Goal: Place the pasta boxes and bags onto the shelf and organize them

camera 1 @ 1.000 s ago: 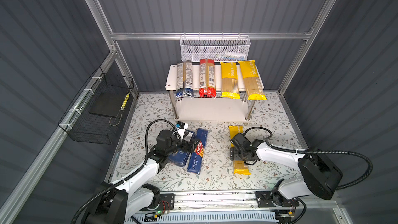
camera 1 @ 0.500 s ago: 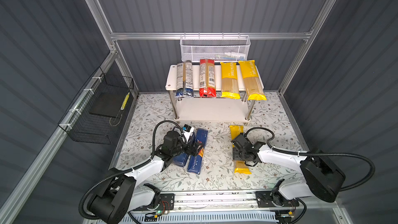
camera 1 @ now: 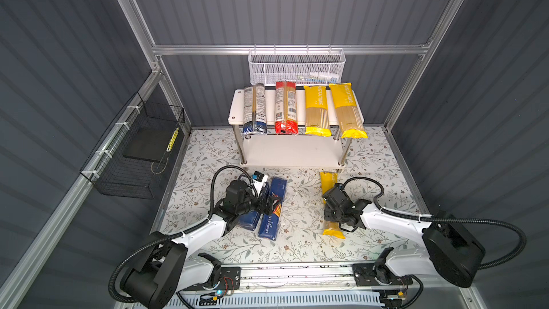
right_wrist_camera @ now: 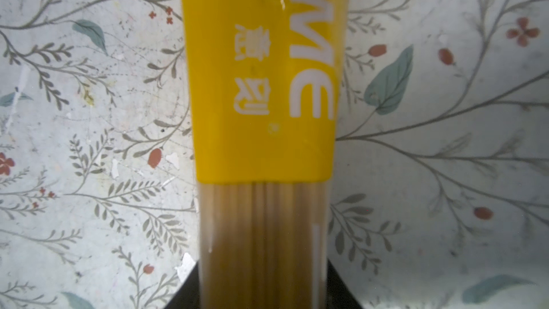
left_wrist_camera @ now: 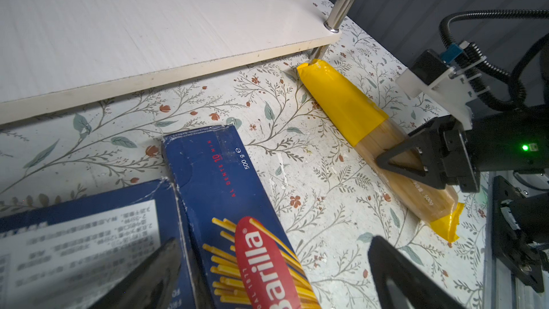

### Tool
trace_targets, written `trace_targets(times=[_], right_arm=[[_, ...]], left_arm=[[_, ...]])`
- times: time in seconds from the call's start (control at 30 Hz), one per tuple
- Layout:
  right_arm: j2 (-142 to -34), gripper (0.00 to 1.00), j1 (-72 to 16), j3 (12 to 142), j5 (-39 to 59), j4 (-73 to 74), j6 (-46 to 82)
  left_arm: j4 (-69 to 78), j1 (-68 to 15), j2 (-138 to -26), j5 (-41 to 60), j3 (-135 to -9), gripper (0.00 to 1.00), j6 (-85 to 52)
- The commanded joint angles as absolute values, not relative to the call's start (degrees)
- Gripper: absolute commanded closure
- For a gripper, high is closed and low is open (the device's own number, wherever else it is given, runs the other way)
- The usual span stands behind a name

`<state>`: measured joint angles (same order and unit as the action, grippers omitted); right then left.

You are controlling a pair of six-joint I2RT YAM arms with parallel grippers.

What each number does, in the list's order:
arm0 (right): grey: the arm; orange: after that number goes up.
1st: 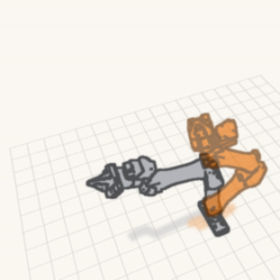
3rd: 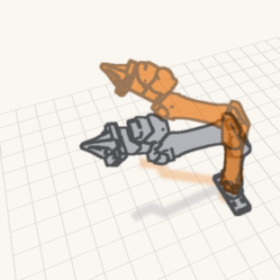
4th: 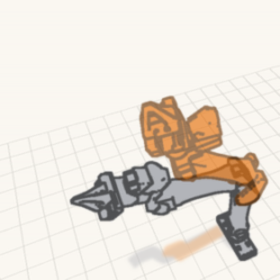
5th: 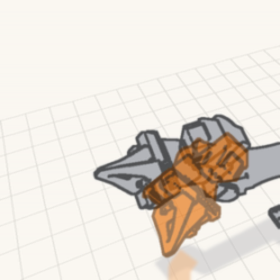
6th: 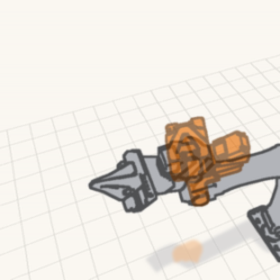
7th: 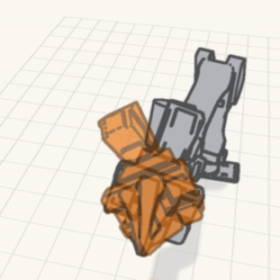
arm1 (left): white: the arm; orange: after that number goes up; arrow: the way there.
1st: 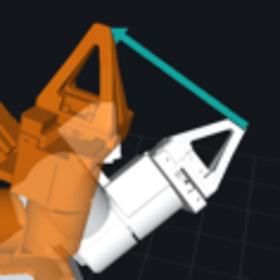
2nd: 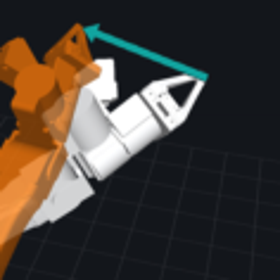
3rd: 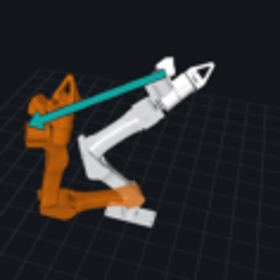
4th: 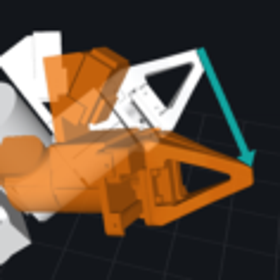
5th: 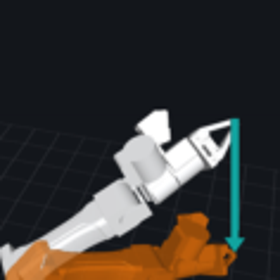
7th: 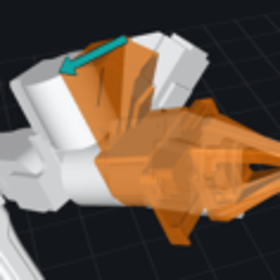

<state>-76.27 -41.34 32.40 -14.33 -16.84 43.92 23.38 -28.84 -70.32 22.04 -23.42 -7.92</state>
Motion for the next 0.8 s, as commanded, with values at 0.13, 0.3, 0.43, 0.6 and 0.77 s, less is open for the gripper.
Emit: trace_targets(times=[0.13,0.3,0.43,0.6,0.77], right_arm=[[-72.0,0.68,-41.7,32.2,-15.7,-19.9,43.5],[-67.4,0.73,-41.7,33.7,-16.7,-20.7,41.7],[-64.5,0.77,-41.7,34.9,-17.5,-21.2,40.4],[-60.2,0.79,-41.6,36.3,-18.7,-21.0,38.2],[-61.3,0.79,-41.3,39.8,-20.0,-21.9,36.1]], left_arm=[[23.1,-29.2,-70.5,21.4,-25.1,0.01,-6.4],[22.9,-29.2,-70.4,21.1,-25.1,0.01,-6.4],[22.7,-29.2,-70.4,20.9,-25.1,0.01,-6.2],[22.7,-29.2,-70.4,20.9,-25.2,0.01,-6.3],[22.5,-29.2,-70.4,20.9,-25.3,0.01,-6.2]])
